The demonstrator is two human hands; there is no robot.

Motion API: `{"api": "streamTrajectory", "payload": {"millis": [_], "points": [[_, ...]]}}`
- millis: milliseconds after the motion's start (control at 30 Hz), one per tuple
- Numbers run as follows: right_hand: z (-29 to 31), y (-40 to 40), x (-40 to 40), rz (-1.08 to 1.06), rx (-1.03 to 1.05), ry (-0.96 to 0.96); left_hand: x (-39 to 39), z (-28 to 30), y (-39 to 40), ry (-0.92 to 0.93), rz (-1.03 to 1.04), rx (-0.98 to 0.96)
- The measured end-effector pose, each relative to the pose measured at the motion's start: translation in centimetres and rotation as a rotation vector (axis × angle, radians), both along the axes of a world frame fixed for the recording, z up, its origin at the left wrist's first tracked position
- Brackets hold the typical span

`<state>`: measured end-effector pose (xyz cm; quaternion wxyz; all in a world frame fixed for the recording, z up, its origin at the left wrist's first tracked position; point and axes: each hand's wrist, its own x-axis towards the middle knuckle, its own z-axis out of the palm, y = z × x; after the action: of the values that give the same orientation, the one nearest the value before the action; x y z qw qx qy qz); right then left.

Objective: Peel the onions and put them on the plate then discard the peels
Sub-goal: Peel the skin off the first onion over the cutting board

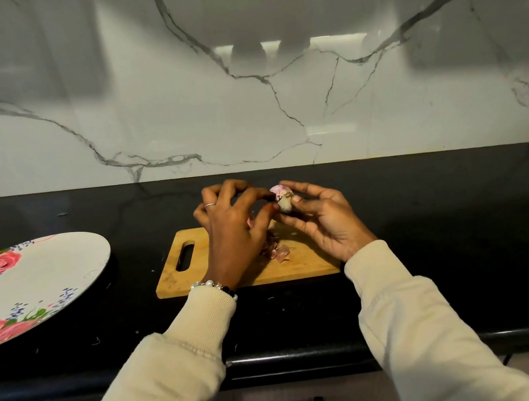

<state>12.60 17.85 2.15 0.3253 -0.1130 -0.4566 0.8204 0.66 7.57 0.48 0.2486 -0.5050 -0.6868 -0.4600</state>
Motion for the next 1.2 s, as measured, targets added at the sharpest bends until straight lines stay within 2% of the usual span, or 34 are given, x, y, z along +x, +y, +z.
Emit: {"api": "streamTrajectory", "payload": {"millis": [533,1200], "points": [[-0.74,-0.10,-0.24,-0.053,0.153,-0.085,-0.15,-0.32,0.17,0.017,0.041,0.021],[-0.74,-0.04,-0.39,-0.079,0.176,-0.200,0.44,-0.05,-0.03,0.012,0.010,-0.173]]}}
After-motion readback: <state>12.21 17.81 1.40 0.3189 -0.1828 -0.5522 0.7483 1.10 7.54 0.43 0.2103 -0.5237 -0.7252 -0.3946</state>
